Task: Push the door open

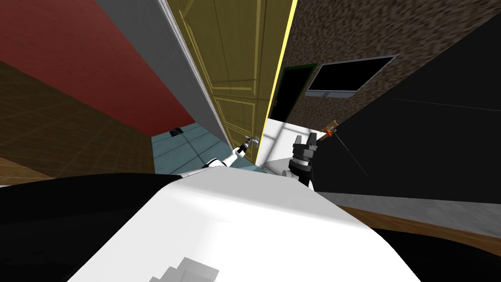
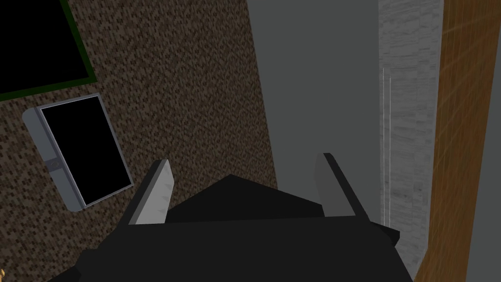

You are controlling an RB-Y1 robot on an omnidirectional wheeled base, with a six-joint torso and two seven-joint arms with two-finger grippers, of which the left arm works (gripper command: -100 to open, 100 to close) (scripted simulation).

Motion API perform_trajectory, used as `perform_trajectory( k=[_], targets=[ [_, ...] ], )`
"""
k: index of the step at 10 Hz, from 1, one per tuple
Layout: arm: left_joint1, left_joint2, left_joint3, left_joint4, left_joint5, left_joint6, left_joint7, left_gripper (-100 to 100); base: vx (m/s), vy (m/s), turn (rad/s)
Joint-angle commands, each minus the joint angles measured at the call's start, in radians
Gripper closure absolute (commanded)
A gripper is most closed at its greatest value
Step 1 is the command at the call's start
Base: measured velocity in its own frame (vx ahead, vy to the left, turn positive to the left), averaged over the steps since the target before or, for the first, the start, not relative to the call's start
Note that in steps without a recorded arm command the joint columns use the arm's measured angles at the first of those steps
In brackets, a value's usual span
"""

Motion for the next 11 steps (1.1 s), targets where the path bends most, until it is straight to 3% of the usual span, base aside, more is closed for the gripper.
perform_trajectory(
  k=[1,3,4,11],
  targets=[
    [0.006,-0.001,-0.002,0.002,0.000,0.000,0.001,100,0.000,0.000,0.000],
    [0.006,-0.001,-0.002,0.002,0.000,0.000,0.001,100,0.000,0.000,0.000],
    [0.000,0.002,0.014,0.003,0.003,0.001,-0.007,100,0.099,-0.064,0.028],
    [0.001,0.011,0.072,0.014,0.017,0.005,-0.035,100,0.133,-0.125,0.042]
  ],
)
